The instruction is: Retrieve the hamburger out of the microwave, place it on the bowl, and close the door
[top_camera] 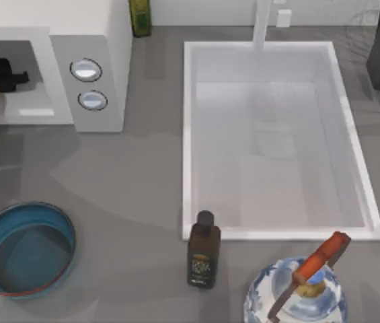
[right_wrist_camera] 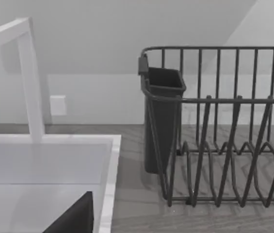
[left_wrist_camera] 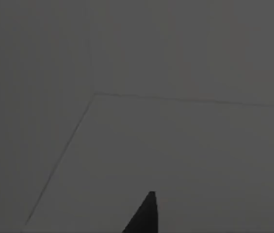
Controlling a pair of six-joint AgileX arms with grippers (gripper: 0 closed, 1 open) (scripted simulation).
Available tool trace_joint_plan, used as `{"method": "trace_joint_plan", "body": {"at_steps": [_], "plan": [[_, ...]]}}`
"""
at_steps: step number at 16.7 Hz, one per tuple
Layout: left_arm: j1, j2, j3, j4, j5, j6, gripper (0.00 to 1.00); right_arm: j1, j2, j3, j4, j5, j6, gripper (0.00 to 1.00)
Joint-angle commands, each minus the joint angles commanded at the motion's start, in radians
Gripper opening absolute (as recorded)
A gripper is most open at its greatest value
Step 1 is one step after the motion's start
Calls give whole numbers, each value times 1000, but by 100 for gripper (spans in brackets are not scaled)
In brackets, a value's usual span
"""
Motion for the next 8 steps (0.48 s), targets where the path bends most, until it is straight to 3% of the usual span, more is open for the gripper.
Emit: {"method": "trace_joint_plan", "body": {"at_steps": [8], "plan": [[53,-204,-584,349,49,13,0,0,0,0,0,0,0,100]]}}
